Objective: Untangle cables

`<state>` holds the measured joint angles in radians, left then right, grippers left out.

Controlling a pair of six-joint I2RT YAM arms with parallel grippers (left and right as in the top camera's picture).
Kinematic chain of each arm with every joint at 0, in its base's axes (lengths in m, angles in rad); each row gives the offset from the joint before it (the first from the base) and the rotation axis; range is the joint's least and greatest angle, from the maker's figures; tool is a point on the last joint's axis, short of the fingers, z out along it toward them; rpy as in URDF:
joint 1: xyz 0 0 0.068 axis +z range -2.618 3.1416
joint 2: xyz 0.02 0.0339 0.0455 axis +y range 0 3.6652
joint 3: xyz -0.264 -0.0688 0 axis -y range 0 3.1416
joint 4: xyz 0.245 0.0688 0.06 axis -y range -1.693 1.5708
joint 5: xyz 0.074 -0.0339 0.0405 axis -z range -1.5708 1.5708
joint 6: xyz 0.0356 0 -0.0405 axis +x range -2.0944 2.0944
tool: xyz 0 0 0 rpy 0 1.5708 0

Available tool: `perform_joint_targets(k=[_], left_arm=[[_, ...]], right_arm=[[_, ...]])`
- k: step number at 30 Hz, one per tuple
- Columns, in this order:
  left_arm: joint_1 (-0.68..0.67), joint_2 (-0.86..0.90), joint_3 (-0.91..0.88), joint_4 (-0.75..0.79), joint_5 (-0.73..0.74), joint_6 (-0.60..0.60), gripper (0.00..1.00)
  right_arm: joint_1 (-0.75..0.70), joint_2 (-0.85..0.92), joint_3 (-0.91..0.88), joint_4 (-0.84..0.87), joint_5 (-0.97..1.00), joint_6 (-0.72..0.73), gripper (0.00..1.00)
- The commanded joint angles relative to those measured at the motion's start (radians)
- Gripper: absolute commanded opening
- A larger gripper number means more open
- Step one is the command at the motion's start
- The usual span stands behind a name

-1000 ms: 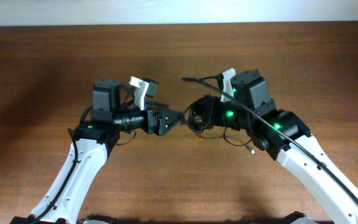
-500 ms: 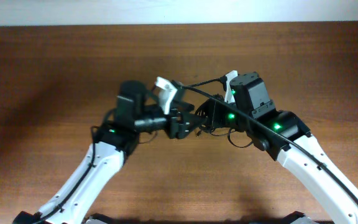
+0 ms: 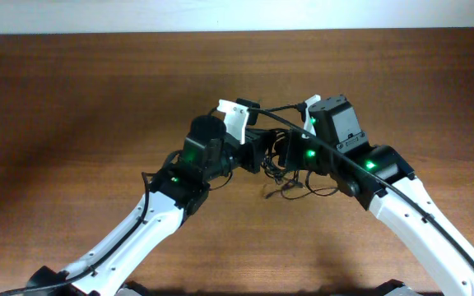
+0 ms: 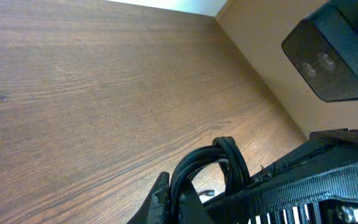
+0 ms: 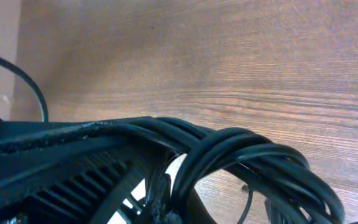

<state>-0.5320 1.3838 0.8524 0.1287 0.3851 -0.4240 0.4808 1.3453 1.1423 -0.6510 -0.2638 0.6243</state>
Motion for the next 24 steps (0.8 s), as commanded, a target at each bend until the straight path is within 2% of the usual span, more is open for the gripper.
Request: perform_joint_targets(k=[1,3,5,6,7,9,10,11,12,14,15,16,17,19,21,22,24], left_arm=[[0.015,0.015,0.01,0.013,-0.072,-0.005,0.0],[0.016,0.015,0.01,-0.037,-0.106,-0.005,0.0],[0.022,0.015,0.01,-0.186,-0.356,-0.01,0.0],[0.047,0.015,0.01,-0.232,-0.381,-0.01,0.0],[0.069,0.015,0.01,-0.248,-0.377,-0.01,0.0],[0.091,0.015,0.01,-0.251,-0.306,-0.01,0.0],[0.09,0.015,0.01,-0.257,-0.293,-0.01,0.0],[0.09,0.015,0.01,-0.261,-0.278,-0.01,0.0],[0.09,0.015,0.01,-0.26,-0.249,-0.009,0.0],[0.096,0.007,0.01,-0.258,-0.246,0.03,0.0],[0.12,-0.007,0.01,-0.254,-0.184,0.033,0.0],[0.145,-0.018,0.01,-0.241,-0.102,0.038,0.0],[0.184,-0.034,0.01,-0.214,0.042,0.105,0.0],[0.297,-0.082,0.011,-0.203,0.334,0.25,0.0],[0.38,-0.107,0.011,-0.195,0.549,0.324,0.0],[0.463,-0.111,0.011,-0.181,0.703,0.336,0.0],[0.539,-0.111,0.011,-0.119,0.943,0.336,0.0]], right_arm=[[0.017,-0.015,0.004,-0.026,-0.129,-0.058,0.04],[0.016,-0.015,0.004,-0.025,-0.132,-0.065,0.04],[0.002,-0.029,0.005,0.034,-0.356,-0.252,0.04],[-0.02,-0.037,0.005,0.084,-0.505,-0.335,0.04],[-0.048,-0.038,0.005,0.159,-0.663,-0.387,0.04],[-0.101,-0.035,0.004,0.436,-0.954,-0.388,0.04],[-0.106,-0.035,0.004,0.543,-1.014,-0.381,0.04],[-0.111,-0.035,0.004,0.566,-1.007,-0.377,0.04],[-0.124,-0.03,0.004,0.5,-0.927,-0.377,0.04],[-0.143,-0.02,0.004,0.269,-0.612,-0.377,0.2],[-0.142,-0.02,0.004,0.166,-0.444,-0.377,0.23],[-0.14,-0.018,0.004,0.123,-0.381,-0.378,0.22],[-0.14,-0.015,0.004,0.091,-0.337,-0.377,0.23],[-0.14,-0.014,0.004,0.008,-0.157,-0.389,0.41],[-0.14,-0.014,0.004,-0.011,-0.157,-0.394,0.43],[-0.14,-0.012,0.004,-0.012,-0.092,-0.4,0.46],[-0.14,0.038,0.004,-0.004,-0.068,-0.404,0.56]])
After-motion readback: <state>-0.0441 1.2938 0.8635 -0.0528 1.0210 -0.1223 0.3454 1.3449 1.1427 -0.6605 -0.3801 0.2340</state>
